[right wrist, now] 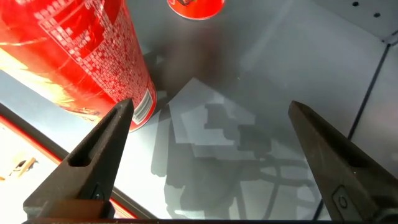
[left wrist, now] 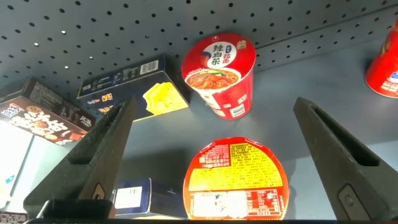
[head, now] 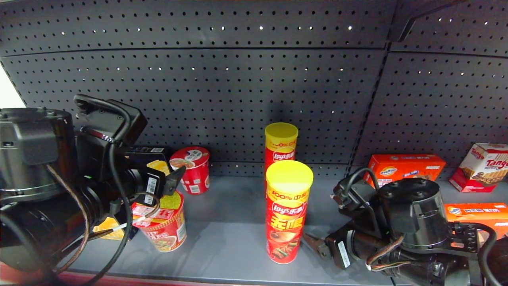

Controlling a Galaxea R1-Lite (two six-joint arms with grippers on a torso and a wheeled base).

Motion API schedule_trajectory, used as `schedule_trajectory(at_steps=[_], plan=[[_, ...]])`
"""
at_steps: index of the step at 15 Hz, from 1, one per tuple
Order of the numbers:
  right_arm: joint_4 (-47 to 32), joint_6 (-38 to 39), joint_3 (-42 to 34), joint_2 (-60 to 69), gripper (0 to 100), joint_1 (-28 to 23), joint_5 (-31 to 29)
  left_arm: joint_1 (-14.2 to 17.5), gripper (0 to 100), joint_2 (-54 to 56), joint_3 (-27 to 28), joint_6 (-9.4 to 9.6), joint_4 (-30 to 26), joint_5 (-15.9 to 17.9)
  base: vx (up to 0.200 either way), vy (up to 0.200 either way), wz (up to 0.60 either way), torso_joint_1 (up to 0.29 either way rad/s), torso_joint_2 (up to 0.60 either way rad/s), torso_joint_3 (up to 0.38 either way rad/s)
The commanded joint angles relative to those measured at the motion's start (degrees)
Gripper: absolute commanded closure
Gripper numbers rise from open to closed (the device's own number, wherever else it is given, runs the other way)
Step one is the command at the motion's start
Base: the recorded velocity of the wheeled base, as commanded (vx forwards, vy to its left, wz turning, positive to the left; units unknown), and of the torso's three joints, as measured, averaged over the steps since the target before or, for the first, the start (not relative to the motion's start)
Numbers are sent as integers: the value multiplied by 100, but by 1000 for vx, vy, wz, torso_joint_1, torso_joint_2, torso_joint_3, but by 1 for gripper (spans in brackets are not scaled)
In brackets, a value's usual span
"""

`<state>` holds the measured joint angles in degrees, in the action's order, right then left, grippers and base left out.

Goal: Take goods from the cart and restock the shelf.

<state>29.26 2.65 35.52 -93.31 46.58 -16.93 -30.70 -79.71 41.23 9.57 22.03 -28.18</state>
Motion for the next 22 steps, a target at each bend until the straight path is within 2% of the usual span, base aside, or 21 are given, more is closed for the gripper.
schedule_trajectory(at_steps=[1,22], plan=[[1,-1,25,-56,0,27,-3,2,0,-9,-10,1,3,-3,0,0,0,0,0,0],[98,-1,51,-170,0,35,6,73,0,9,-62,1,12,6,0,0,0,0,0,0]])
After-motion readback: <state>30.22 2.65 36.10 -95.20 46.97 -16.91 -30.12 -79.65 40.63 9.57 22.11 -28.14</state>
